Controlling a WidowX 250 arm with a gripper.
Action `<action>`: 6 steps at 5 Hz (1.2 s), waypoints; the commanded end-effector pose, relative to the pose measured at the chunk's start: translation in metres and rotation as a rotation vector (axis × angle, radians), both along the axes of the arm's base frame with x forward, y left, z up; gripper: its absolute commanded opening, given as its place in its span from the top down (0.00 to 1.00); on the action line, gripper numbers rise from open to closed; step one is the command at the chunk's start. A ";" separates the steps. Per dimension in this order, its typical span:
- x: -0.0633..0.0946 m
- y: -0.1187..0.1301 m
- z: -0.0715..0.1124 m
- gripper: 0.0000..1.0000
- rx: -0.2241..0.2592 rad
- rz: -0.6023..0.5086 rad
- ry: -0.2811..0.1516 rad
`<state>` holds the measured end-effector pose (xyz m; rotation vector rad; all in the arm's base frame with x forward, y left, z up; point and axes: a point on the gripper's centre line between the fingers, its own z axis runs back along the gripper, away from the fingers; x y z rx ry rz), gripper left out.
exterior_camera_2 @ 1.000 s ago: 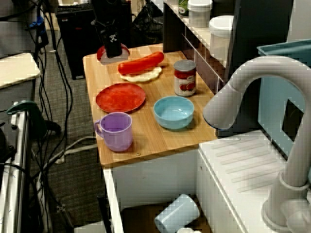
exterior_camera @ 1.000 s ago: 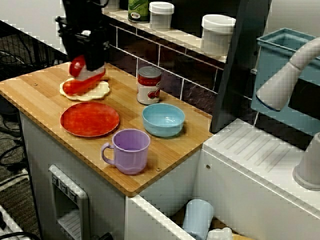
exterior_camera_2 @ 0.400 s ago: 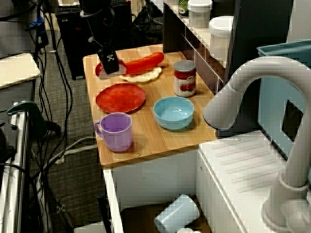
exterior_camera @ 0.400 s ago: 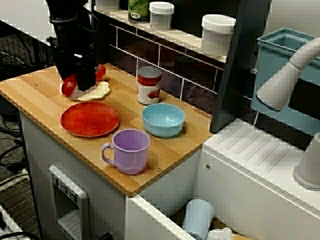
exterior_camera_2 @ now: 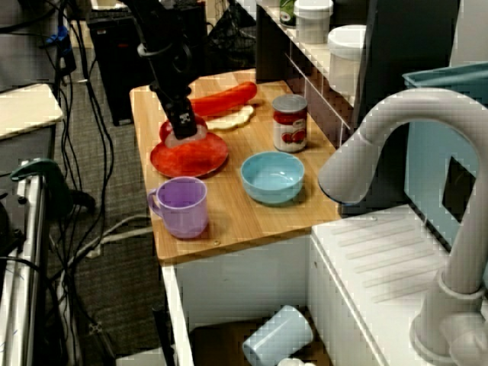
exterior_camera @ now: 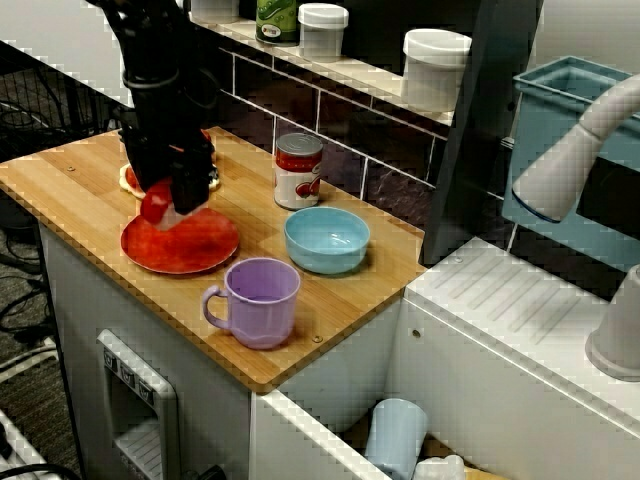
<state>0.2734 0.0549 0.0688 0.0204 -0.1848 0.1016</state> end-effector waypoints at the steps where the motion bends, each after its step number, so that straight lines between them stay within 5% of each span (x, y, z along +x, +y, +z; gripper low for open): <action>1: 0.003 0.008 -0.008 1.00 0.038 0.002 -0.016; 2: 0.003 0.009 -0.007 0.31 0.046 -0.001 -0.014; 3: 0.004 0.010 -0.005 0.00 0.046 -0.008 -0.008; 6: 0.004 0.000 0.010 0.00 0.008 -0.099 0.017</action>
